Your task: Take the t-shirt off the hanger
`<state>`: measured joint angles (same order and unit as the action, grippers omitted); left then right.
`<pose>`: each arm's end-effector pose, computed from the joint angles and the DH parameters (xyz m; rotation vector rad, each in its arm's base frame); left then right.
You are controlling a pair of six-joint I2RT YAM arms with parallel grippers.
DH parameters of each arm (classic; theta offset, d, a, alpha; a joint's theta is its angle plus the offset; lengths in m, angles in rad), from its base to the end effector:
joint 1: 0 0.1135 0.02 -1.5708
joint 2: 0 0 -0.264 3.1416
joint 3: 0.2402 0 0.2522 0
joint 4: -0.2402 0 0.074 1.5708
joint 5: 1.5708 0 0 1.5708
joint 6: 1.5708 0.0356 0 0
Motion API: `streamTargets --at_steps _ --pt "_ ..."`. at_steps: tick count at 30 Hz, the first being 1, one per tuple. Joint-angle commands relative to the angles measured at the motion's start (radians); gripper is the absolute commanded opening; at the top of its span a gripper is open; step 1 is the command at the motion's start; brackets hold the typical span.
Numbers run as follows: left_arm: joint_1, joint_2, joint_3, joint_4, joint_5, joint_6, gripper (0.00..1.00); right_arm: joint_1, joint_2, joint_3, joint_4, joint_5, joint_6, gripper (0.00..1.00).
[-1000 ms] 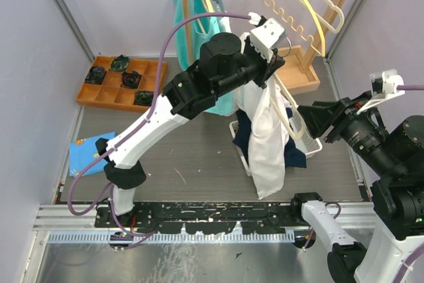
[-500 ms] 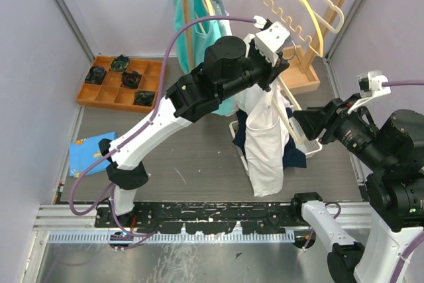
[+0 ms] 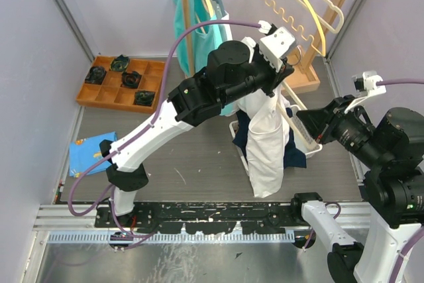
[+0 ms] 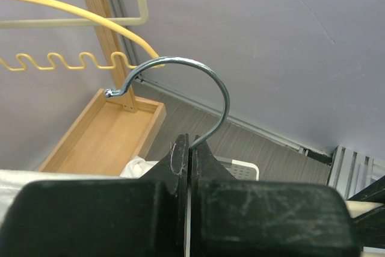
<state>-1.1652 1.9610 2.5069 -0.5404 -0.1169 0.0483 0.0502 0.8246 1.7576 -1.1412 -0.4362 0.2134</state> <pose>0.1648 -0.3732 0.5367 0.8440 1.3829 -0.7814 0.0416 0.0171 0.5179 -0.1724 1.7872 0.5765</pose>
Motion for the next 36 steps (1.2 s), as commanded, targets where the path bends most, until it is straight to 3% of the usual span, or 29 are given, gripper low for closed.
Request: streamTargets --at_steps 1,2,5,6,7,9,14,19,25,31,36 --pt "-0.007 -0.003 0.039 0.061 0.015 -0.006 0.0 -0.003 0.005 -0.002 0.024 0.007 -0.003 0.09" --pt "-0.007 -0.003 0.039 0.062 0.013 -0.006 0.0 -0.002 0.0 -0.004 0.031 0.012 -0.001 0.03" --pt "-0.007 -0.005 0.038 0.058 -0.009 -0.007 0.02 -0.002 -0.016 -0.01 0.065 0.029 0.013 0.01" --pt "-0.007 -0.006 0.037 0.058 -0.019 -0.007 0.09 -0.003 -0.019 -0.01 0.077 0.039 0.022 0.01" --pt "-0.007 -0.008 0.035 0.058 -0.028 -0.004 0.26 -0.003 -0.024 -0.011 0.089 0.05 0.034 0.01" --pt "-0.005 -0.013 0.023 0.048 -0.041 0.01 0.47 -0.003 -0.036 -0.026 0.109 0.085 0.056 0.01" --pt "-0.005 -0.054 -0.029 -0.012 -0.074 0.047 0.7 -0.003 -0.089 -0.091 0.188 0.18 0.112 0.01" --pt "-0.001 -0.186 -0.196 0.058 -0.091 0.053 0.73 -0.003 -0.113 -0.127 0.217 0.2 0.115 0.01" --pt "0.061 -0.283 -0.402 0.164 0.145 -0.055 0.73 -0.003 -0.098 -0.104 0.226 0.192 0.07 0.0" --pt "0.068 -0.208 -0.321 0.14 0.265 -0.13 0.71 -0.003 -0.099 -0.091 0.233 0.189 0.04 0.01" --pt "0.068 -0.145 -0.238 0.087 0.29 -0.159 0.6 -0.003 -0.103 -0.086 0.241 0.191 0.037 0.01"
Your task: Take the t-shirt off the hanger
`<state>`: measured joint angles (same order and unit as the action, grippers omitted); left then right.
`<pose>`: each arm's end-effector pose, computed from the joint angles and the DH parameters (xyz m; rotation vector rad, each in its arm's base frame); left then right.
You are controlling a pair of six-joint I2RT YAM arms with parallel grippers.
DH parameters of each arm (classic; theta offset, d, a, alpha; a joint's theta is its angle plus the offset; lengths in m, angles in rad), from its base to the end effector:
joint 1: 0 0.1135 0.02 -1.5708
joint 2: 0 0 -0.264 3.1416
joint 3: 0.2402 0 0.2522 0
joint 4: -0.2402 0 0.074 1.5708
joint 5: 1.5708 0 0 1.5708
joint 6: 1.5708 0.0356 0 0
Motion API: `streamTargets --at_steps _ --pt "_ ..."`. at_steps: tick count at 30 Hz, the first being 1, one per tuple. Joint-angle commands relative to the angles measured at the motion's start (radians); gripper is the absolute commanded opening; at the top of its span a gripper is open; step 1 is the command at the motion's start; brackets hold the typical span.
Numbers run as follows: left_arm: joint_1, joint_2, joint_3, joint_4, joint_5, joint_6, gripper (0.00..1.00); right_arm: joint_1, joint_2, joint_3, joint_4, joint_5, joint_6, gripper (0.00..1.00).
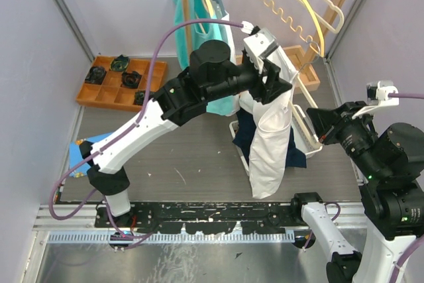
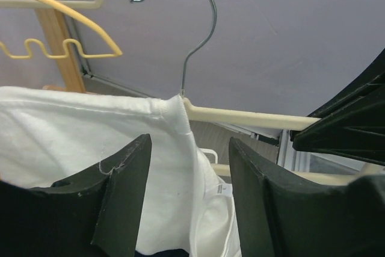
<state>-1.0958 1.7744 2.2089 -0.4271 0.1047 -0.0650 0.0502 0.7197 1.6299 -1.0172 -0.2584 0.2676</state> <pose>0.1704 -0.3394 0.5304 0.8888 1.3924 -0.9836 0.0317 0.0107 0.5062 -0.0127 1.6946 0.4552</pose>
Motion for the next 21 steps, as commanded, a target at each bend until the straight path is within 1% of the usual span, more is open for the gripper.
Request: streamTargets --at_steps 1,5,9,12,17,19,21 --pt "-0.001 0.045 0.058 -0.025 0.07 -0.049 0.6 -0.002 0.001 0.044 0.118 0.012 -0.018 0.01" --pt "-0.002 0.056 0.054 -0.038 0.058 -0.039 0.58 -0.003 -0.002 0.046 0.118 0.015 -0.018 0.0" --pt "-0.001 0.064 0.063 -0.057 0.048 -0.028 0.52 -0.003 0.001 0.053 0.117 0.014 -0.014 0.0" --pt "-0.001 0.076 0.074 -0.069 0.036 -0.021 0.44 -0.003 0.004 0.058 0.117 0.013 -0.014 0.01" --pt "-0.002 0.096 0.103 -0.08 0.035 -0.009 0.4 -0.003 0.007 0.059 0.117 0.008 -0.014 0.01" --pt "-0.001 0.105 0.112 -0.077 0.036 -0.011 0.35 -0.003 0.007 0.059 0.117 0.01 -0.016 0.01" --pt "-0.001 0.115 0.128 -0.077 0.037 -0.012 0.28 -0.002 0.007 0.056 0.119 0.008 -0.017 0.01"
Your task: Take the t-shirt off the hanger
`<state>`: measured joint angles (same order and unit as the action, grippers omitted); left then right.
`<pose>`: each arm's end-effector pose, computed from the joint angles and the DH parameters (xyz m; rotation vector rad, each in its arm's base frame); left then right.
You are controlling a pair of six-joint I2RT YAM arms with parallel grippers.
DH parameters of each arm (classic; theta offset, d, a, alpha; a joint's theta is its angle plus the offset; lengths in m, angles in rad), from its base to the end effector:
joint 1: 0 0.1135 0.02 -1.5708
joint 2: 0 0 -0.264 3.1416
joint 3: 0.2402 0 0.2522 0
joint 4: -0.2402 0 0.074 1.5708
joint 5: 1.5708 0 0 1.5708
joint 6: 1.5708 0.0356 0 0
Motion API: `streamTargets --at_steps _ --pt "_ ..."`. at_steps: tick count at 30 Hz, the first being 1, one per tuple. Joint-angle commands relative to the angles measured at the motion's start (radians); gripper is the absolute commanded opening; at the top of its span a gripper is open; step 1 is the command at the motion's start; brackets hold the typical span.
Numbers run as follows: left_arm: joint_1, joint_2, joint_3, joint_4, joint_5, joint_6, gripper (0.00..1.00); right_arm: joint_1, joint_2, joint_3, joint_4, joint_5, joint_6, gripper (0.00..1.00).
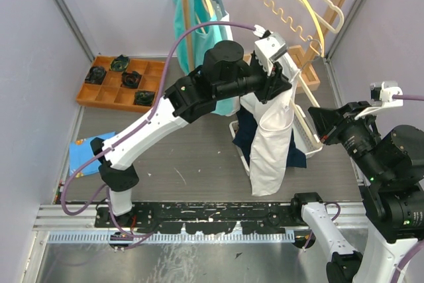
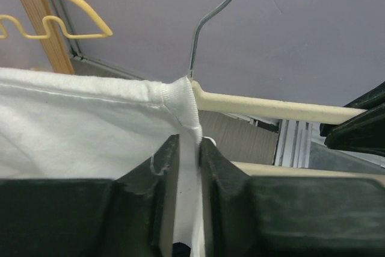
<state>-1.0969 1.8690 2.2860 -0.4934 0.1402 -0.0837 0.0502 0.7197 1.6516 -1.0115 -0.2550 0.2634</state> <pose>0.1809 -0.3637 0.5116 0.9452 1.4695 -1.0007 0.0270 0.0103 0.5113 -0.0187 1.6669 0.4483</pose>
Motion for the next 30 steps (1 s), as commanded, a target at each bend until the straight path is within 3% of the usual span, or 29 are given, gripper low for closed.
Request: streamTargets --at_steps 1,5,10,14,20,30 --pt "0.0 0.026 0.06 -0.01 -0.001 0.006 0.22 -0.003 0.006 0.034 0.114 0.005 -0.012 0.01" --pt "0.0 0.044 0.098 -0.015 -0.108 -0.009 0.0 -0.003 -0.002 0.028 0.111 0.006 -0.02 0.01" --pt "0.0 0.049 0.128 0.029 -0.402 0.039 0.0 -0.002 -0.041 0.005 0.086 0.006 -0.041 0.01" --pt "0.014 0.097 0.197 0.078 -0.539 0.104 0.0 -0.003 -0.081 0.001 0.039 0.003 -0.053 0.01" --pt "0.053 0.178 0.314 0.101 -0.592 0.116 0.0 -0.003 -0.134 0.044 -0.056 -0.001 -0.076 0.0" --pt "0.081 0.2 0.313 0.14 -0.593 0.125 0.0 -0.003 -0.216 0.112 -0.186 0.017 -0.086 0.01"
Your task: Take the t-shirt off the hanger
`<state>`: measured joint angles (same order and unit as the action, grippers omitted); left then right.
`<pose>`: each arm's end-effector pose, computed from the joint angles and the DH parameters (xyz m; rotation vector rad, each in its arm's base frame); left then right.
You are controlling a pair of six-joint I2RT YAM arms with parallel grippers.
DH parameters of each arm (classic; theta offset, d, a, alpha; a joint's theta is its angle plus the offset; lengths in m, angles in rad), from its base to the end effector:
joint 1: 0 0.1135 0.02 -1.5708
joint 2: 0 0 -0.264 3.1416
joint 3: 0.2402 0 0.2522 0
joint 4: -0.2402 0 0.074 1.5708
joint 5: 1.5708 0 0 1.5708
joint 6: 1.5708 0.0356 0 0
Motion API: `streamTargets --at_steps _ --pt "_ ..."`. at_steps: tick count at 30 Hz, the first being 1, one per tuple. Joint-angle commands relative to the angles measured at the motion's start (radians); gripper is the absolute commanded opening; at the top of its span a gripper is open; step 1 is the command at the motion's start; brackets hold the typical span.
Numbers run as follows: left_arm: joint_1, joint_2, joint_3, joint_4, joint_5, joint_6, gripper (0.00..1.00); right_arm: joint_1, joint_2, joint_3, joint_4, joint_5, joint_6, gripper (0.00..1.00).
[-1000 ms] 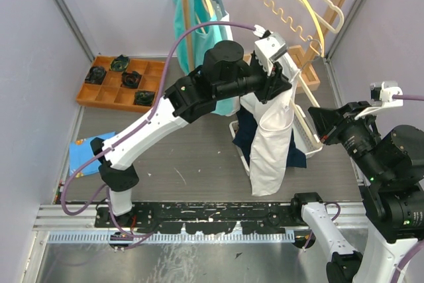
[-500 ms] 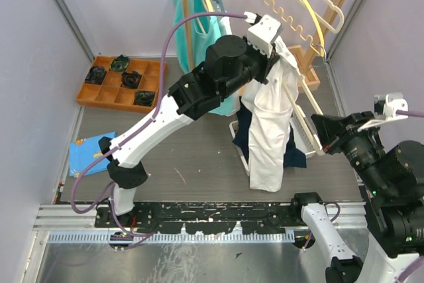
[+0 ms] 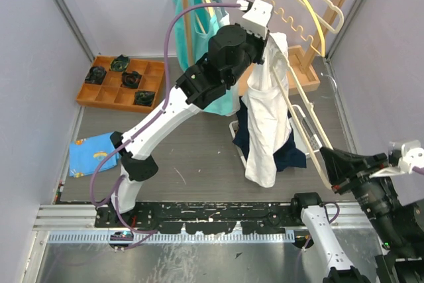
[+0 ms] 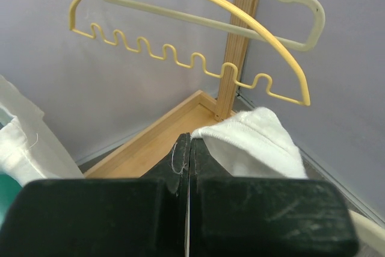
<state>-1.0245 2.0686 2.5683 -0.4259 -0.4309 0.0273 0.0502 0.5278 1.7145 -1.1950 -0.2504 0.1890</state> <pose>0.2405 -0.3668 0.5233 0.4419 1.4570 -0.4782 -0.0638 0.0056 0.4952 -0.0871 1.5895 0.3843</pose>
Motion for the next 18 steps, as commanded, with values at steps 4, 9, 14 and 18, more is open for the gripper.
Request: streamTargets --at_steps 4,9,14,18 --pt "0.009 -0.011 0.02 0.053 0.0 -0.007 0.0 -0.003 -0.044 0.079 0.009 0.048 0.006 0.0" --pt "0.007 -0.055 -0.047 0.033 0.029 -0.024 0.0 -0.003 -0.049 0.071 0.074 0.134 0.04 0.0" --pt "-0.001 -0.192 -0.227 0.113 0.282 -0.037 0.0 -0.003 -0.018 0.025 0.182 0.252 0.051 0.01" --pt "-0.002 -0.277 -0.28 0.187 0.508 -0.108 0.0 -0.003 0.008 -0.056 0.278 0.263 0.068 0.01"
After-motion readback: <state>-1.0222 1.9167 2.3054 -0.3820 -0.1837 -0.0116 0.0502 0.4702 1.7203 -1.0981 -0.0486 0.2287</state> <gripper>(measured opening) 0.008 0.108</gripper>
